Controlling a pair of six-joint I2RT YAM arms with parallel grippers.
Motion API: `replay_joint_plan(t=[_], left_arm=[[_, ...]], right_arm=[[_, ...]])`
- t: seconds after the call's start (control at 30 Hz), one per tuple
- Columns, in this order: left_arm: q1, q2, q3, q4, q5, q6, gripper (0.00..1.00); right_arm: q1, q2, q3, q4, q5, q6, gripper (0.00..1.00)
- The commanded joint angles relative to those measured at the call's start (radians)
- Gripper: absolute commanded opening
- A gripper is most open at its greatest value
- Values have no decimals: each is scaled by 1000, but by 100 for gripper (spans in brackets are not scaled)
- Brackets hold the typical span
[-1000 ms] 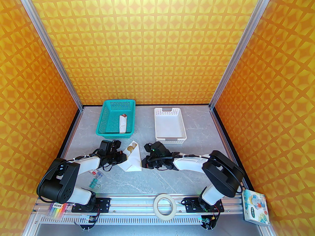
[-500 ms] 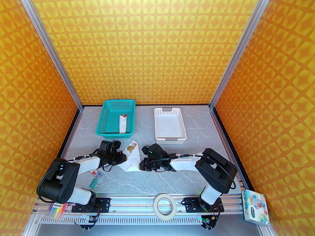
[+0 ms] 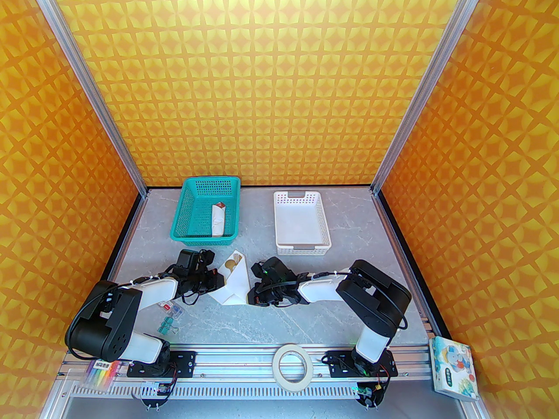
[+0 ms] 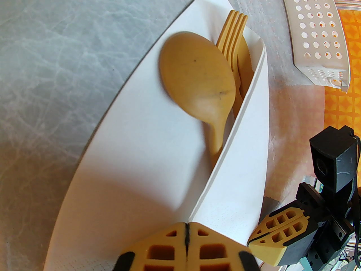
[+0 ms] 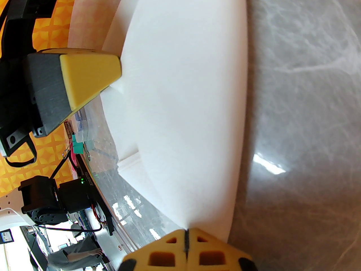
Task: Place the utensils on the paper napkin and roll it up
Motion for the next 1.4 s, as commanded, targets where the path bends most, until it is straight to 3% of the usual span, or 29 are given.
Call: replay_joint_plan(t=[0.0,0.27,0.73,1.0,1.2,1.23,1.37], left_arm=[[-7,-16,3,-24,-21,29,0],[-20,-29,-9,-25,-21,32,0],[-109,-100,-64,-36,-68,-23,0],[-111,-92,-65,-48,-83,-12,0],[-111,-83,-67,-41,-85,-10,0],[-111,-83,-69,-40,-85,-10,0],[-111,-84,-74,-29,-84,-13,0]], right_arm=[[8,30,9,-92,30,-14,0],[8,30,-38,-135,43,-7,0],[8,-111,-119,-177,81,-14,0],[8,-214,-13,-276,90,-110,5],[8,-191,83,-275,104,-130,0],[9,-179,101,-275,121,-128,0],[18,-176,174,-376,327,-163,16]])
